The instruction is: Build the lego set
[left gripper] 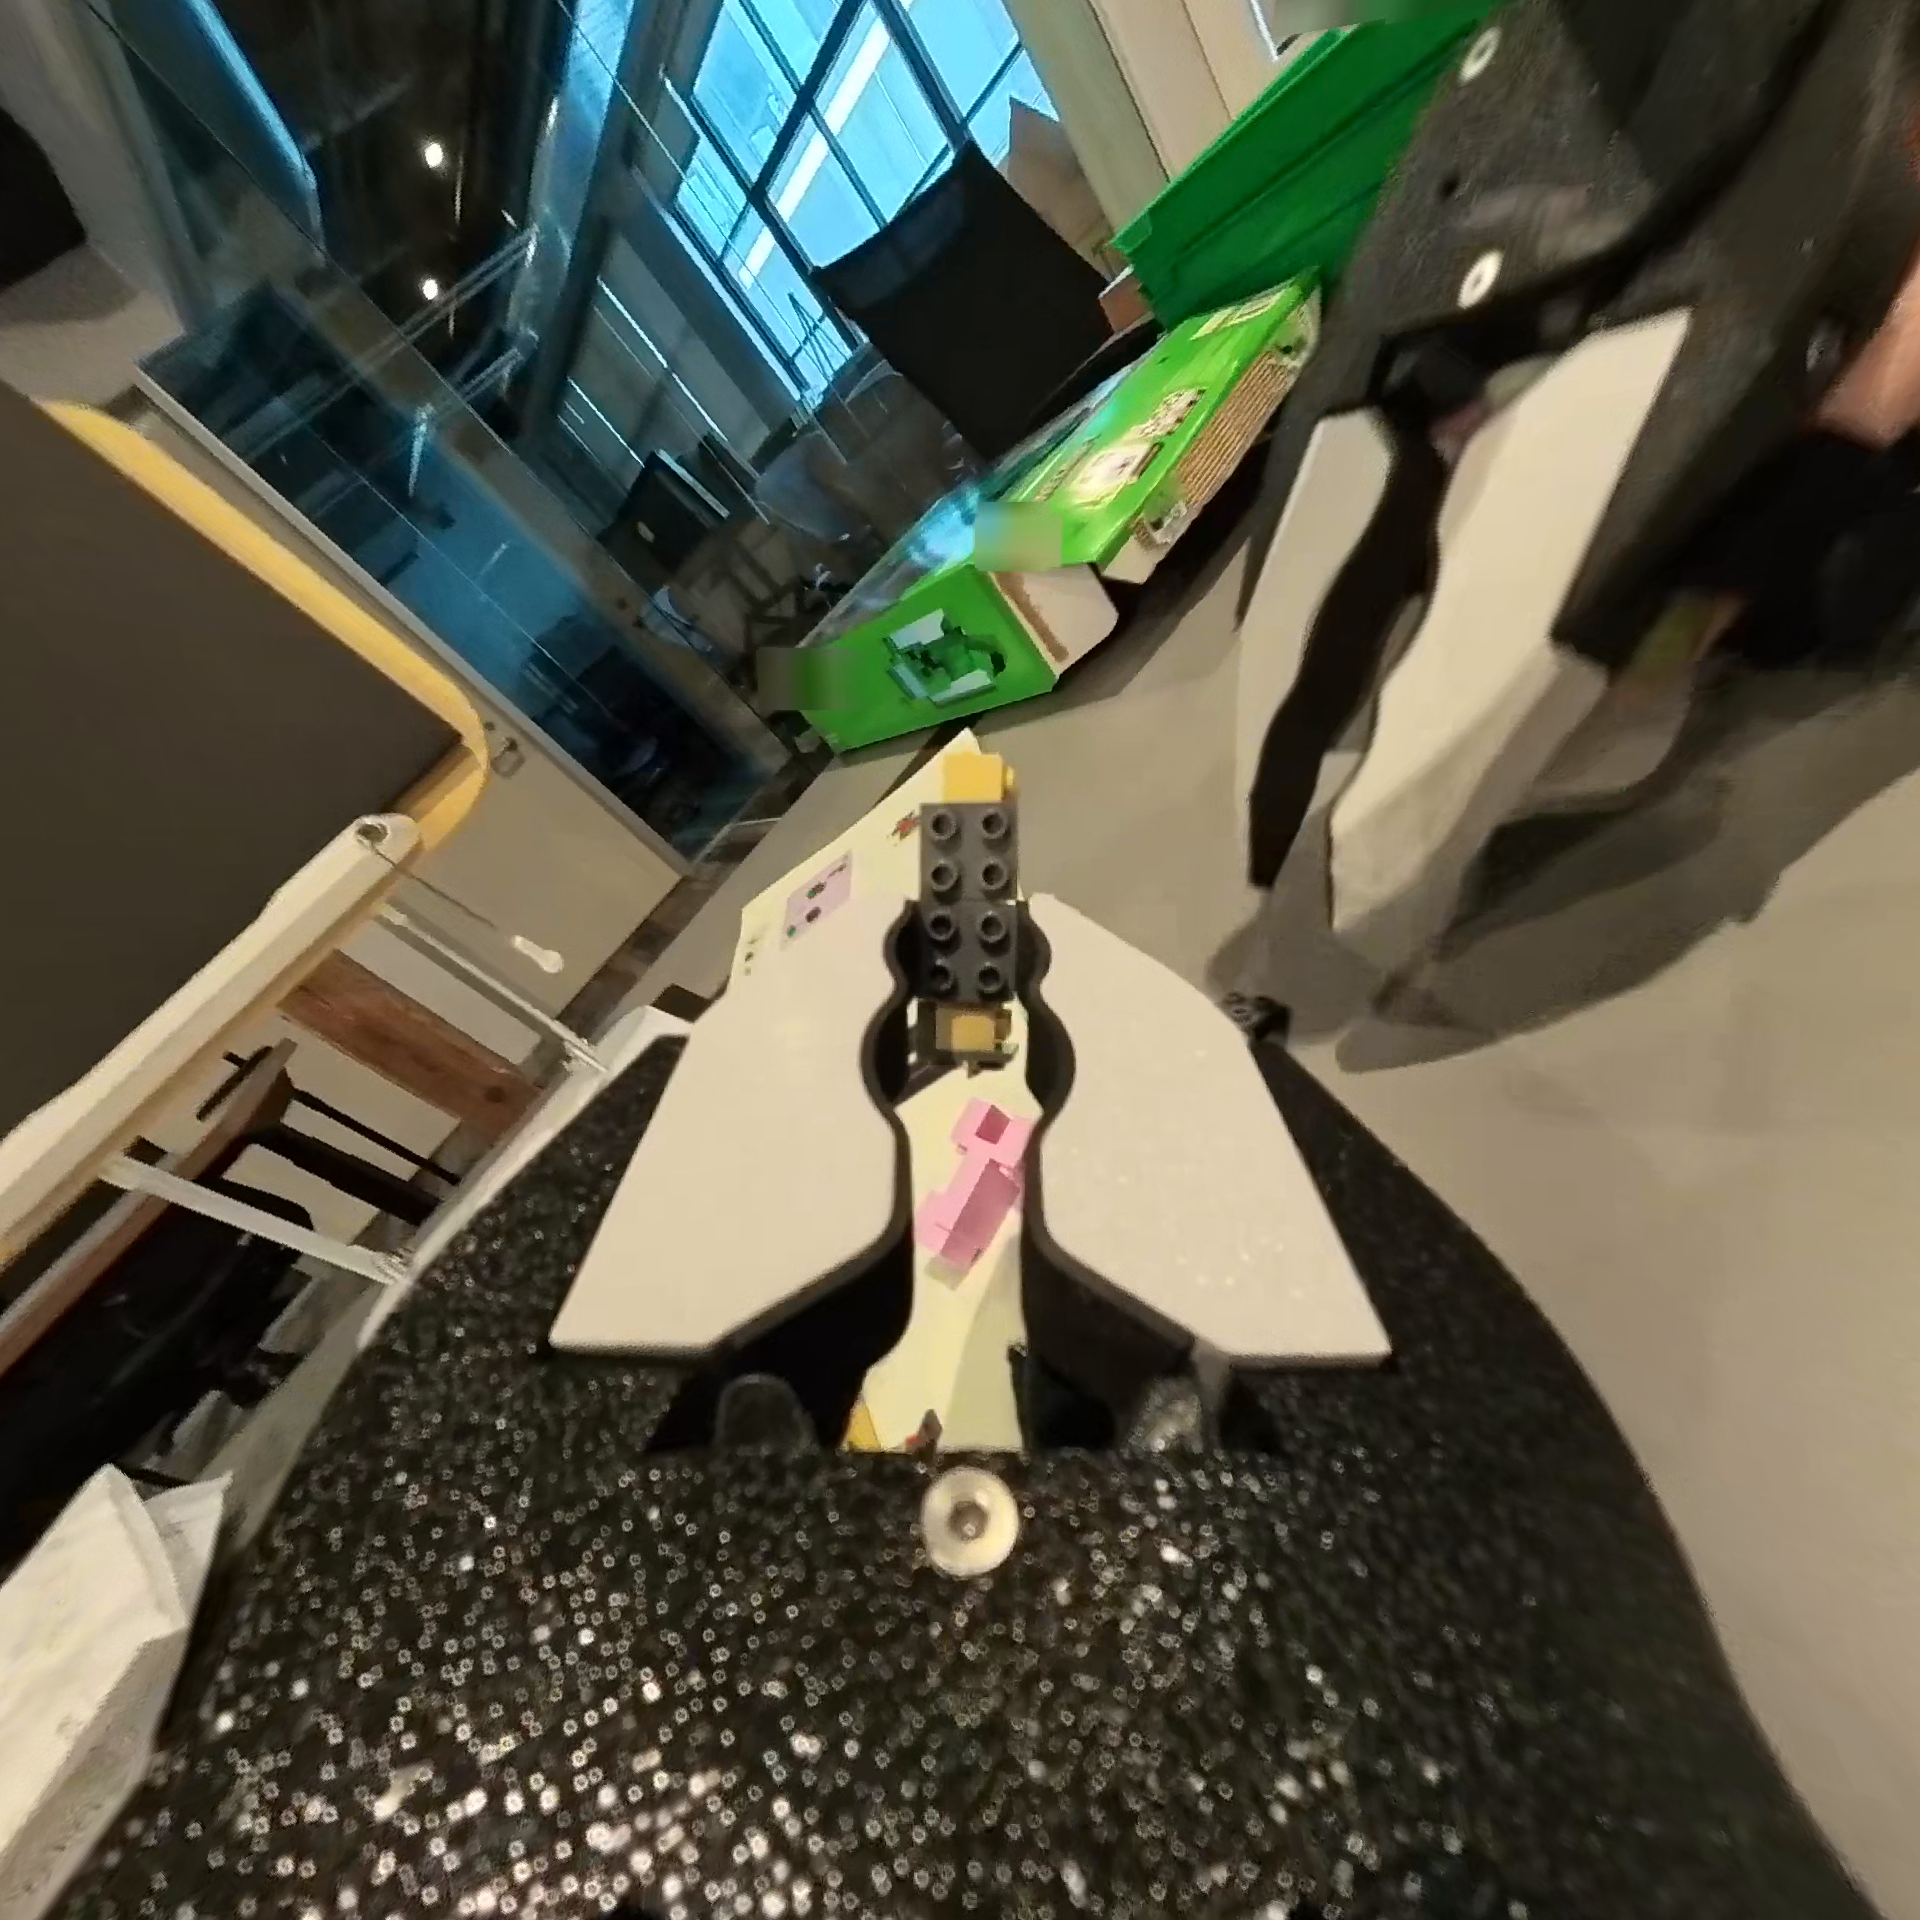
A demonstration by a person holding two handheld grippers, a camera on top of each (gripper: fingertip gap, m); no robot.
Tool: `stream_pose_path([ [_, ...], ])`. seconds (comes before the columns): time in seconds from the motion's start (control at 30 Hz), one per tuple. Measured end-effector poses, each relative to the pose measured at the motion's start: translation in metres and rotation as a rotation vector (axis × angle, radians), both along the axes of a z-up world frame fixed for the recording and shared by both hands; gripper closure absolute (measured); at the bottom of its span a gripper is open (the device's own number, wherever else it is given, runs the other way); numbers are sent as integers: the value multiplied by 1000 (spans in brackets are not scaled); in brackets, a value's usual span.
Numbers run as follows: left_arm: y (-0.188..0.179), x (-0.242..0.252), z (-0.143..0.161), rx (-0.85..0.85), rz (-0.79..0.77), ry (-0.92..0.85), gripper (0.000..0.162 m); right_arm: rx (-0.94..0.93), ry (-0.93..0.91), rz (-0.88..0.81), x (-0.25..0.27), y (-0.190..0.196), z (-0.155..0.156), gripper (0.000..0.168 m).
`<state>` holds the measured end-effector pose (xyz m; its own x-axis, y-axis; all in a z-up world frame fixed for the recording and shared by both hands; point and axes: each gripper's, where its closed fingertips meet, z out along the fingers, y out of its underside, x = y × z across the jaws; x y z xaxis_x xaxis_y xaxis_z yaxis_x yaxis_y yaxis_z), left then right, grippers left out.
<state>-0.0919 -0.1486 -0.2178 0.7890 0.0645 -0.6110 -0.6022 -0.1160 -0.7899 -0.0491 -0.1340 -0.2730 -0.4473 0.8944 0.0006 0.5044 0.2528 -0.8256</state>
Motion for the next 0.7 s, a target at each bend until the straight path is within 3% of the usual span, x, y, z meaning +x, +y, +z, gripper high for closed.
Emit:
stream_pose_path([
  [0.23,0,-5,-2,-3,1,-55,145,312,-25,152,-20,1,-14,141],
  [0.53,1,-1,-3,-10,-15,-46,145,226,-126,280,-26,-5,-23,142],
  [0.7,2,0,-3,-6,-23,-47,145,190,-134,255,-23,-2,-21,149],
])
